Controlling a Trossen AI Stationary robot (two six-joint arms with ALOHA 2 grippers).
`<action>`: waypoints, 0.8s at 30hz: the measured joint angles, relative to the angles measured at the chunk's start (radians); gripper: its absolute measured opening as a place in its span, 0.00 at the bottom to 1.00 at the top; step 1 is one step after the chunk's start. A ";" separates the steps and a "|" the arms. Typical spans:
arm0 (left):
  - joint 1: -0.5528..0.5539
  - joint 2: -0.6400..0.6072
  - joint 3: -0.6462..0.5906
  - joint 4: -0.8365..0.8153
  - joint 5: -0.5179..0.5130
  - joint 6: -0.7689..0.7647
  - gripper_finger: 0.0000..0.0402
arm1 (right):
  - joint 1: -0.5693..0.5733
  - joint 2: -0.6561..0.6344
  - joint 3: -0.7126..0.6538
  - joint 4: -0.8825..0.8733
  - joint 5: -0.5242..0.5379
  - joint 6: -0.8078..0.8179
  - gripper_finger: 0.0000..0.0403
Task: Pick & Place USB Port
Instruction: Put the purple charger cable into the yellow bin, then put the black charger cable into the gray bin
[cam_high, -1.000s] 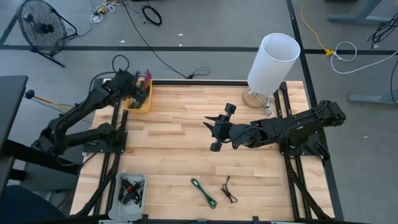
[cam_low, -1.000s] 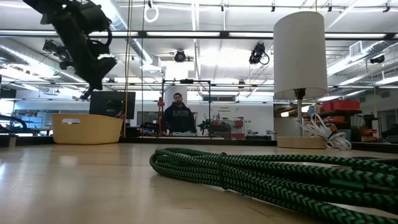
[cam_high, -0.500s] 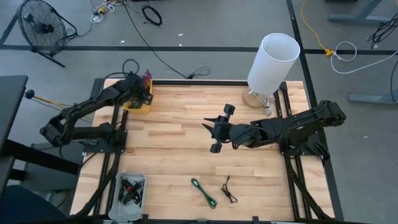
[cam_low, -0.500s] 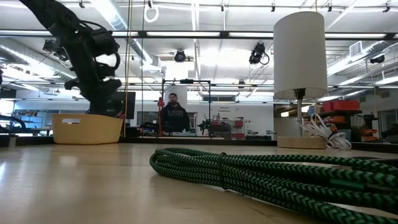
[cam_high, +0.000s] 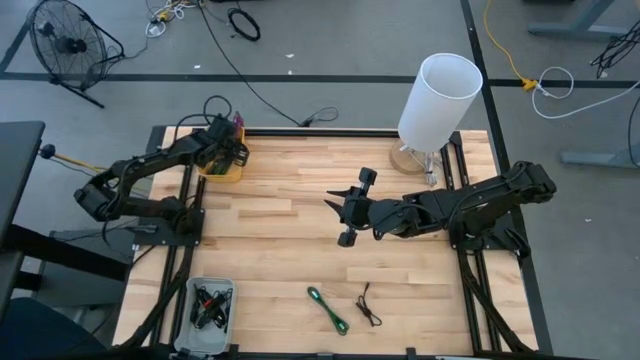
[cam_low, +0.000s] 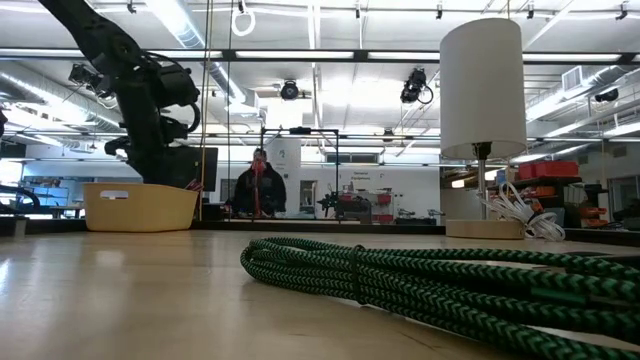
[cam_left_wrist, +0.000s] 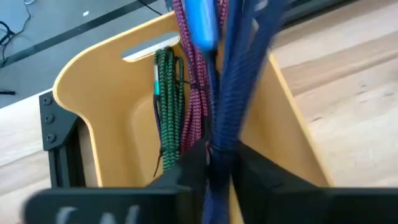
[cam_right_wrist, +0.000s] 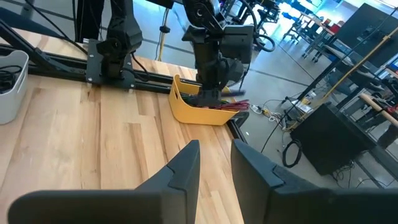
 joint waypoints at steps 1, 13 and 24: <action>0.000 0.000 0.000 0.004 0.000 -0.006 0.21 | 0.000 0.000 0.000 0.000 0.000 0.000 0.23; 0.000 -0.022 0.002 0.024 -0.003 0.053 0.47 | 0.000 0.000 0.000 0.000 0.001 0.000 0.23; -0.114 -0.263 0.102 -0.013 0.411 0.066 0.46 | 0.000 0.000 0.000 -0.001 0.003 0.000 0.23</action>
